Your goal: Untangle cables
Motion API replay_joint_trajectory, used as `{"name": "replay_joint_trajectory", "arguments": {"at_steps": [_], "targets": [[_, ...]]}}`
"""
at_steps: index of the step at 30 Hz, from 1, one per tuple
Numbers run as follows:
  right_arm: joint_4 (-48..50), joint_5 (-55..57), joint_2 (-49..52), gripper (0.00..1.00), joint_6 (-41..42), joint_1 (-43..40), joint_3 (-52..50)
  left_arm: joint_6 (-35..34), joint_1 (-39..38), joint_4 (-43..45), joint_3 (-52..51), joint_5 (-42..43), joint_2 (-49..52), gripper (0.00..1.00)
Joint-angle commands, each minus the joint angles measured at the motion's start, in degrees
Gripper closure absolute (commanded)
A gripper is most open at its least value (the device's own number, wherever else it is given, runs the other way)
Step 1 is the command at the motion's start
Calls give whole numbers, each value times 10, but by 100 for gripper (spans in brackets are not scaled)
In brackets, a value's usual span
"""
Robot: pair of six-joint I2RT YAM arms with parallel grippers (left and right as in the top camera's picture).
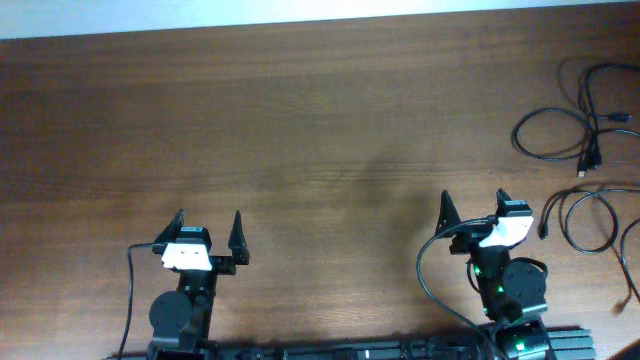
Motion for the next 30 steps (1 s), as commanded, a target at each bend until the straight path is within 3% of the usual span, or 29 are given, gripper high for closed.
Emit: {"name": "replay_joint_trajectory", "arguments": {"at_steps": [1, 12, 30], "targets": [[-37, 7, -56, 1, -13, -3, -3, 5, 0, -4, -1, 7, -3, 1], [-39, -5, -66, 1, -59, -39, -3, 5, 0, -4, -1, 7, -3, 1], [-38, -4, -66, 1, -59, -39, -3, 5, 0, -4, -1, 7, -3, 1]]}}
